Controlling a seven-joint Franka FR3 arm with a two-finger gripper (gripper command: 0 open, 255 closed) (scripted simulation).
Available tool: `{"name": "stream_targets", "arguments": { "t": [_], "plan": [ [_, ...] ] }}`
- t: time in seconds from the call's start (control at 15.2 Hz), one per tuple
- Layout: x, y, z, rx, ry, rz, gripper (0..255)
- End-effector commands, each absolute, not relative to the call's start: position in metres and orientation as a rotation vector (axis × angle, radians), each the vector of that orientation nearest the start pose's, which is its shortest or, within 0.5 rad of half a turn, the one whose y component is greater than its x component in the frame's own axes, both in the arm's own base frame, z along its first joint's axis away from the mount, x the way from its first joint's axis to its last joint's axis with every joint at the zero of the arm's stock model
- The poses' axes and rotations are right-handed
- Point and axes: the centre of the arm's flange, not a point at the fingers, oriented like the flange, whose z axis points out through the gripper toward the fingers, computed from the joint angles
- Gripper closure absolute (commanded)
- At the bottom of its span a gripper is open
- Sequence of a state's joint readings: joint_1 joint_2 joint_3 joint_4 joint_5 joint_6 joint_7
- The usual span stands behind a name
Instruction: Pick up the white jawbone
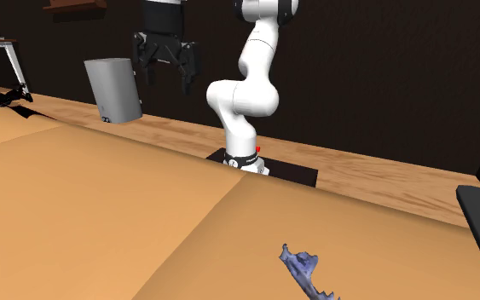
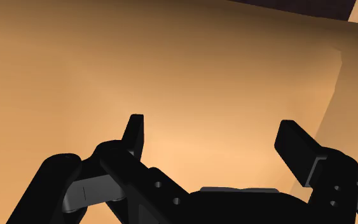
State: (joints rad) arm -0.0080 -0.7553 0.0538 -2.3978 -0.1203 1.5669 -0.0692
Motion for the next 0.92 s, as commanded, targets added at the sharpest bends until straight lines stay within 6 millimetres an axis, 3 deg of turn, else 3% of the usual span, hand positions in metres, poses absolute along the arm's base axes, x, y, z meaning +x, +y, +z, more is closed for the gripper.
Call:
{"name": "stream_targets", "arguments": {
  "t": [0.0,0.86],
  "plan": [
    [0.312,0.005,0.562,-3.29,-0.17,0.131,0],
    [0.396,0.154,0.531,-3.289,-0.19,0.16,0]
  ]
}}
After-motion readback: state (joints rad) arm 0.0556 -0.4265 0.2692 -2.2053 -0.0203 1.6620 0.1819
